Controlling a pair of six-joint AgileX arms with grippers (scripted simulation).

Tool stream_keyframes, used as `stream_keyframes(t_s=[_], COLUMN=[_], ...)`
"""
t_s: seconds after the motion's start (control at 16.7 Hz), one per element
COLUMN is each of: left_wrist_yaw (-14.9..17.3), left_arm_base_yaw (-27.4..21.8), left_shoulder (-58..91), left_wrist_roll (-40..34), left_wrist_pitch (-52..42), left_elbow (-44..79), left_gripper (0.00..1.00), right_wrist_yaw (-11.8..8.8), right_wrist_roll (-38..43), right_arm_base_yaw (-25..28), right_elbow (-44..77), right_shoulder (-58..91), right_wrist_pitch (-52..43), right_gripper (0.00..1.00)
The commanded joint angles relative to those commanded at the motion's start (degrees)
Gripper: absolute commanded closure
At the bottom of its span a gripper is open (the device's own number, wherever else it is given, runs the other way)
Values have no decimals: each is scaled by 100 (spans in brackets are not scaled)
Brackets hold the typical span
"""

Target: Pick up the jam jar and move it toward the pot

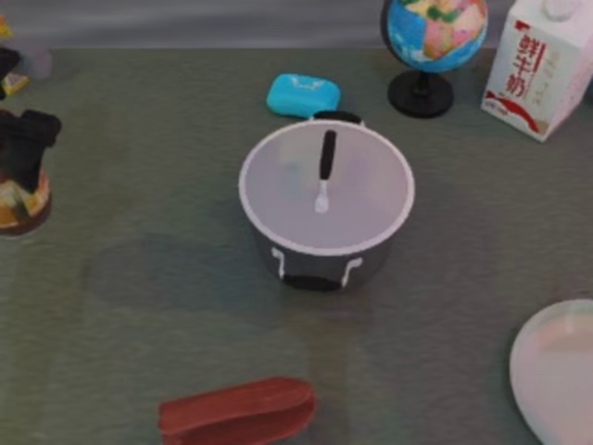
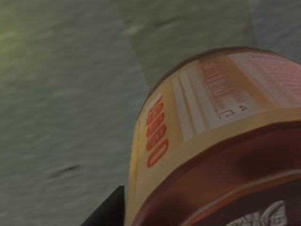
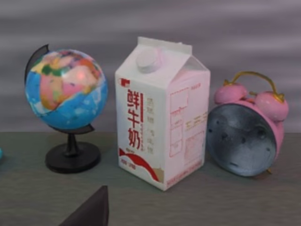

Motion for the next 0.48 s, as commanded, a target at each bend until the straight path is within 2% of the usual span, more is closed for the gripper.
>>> stream_keyframes(t_s=[0.24,0.48], left_wrist_yaw=[-2,-2], left_arm_base_yaw=[-202,-762], left_shoulder=[211,701], left_wrist_roll=[-403,-1656], left_wrist_pitch=[20,118], left_elbow=[153,506], left_gripper=[100,100], right_wrist_yaw=[0,0], right_wrist_roll=[0,0], right_arm_base_yaw=[0,0], right_elbow=[0,0], right_shoulder=[0,0], right_wrist_pitch=[0,0], right_gripper=[0,0])
